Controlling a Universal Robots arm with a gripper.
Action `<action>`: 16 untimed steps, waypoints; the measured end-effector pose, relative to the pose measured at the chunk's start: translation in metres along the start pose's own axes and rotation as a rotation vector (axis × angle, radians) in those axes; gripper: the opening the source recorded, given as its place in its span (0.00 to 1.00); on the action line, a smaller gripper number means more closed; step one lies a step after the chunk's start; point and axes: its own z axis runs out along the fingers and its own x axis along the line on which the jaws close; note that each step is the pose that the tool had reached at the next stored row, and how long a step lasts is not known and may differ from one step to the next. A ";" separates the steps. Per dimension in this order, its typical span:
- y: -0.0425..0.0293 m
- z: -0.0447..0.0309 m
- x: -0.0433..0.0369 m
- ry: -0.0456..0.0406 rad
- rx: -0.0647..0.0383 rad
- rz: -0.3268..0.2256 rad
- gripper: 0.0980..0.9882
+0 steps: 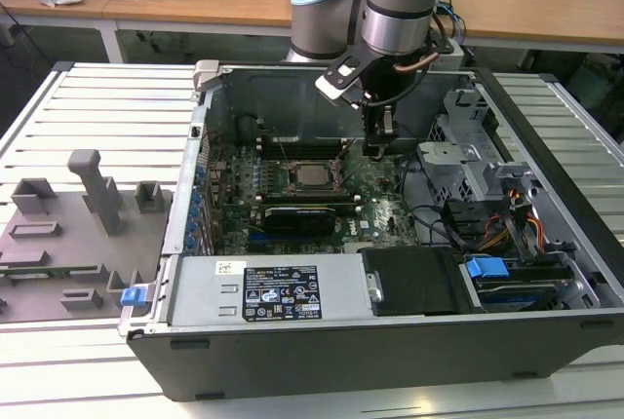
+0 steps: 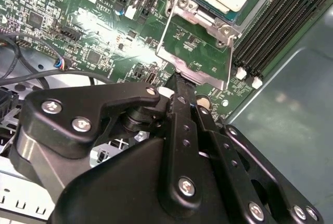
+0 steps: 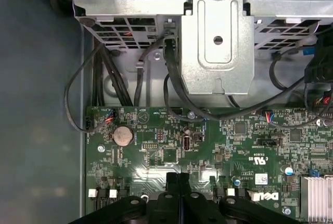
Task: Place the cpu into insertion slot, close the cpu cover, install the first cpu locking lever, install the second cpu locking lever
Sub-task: 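Close the cpu cover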
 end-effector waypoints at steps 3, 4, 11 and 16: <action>-0.0009 0.0000 0.0000 0.0001 0.000 0.000 0.01; -0.0011 0.0000 0.0000 0.0001 0.000 0.000 0.01; -0.0029 -0.0001 0.0000 0.0001 0.000 0.000 0.01; -0.0044 -0.0001 0.0000 0.0002 0.000 0.000 0.01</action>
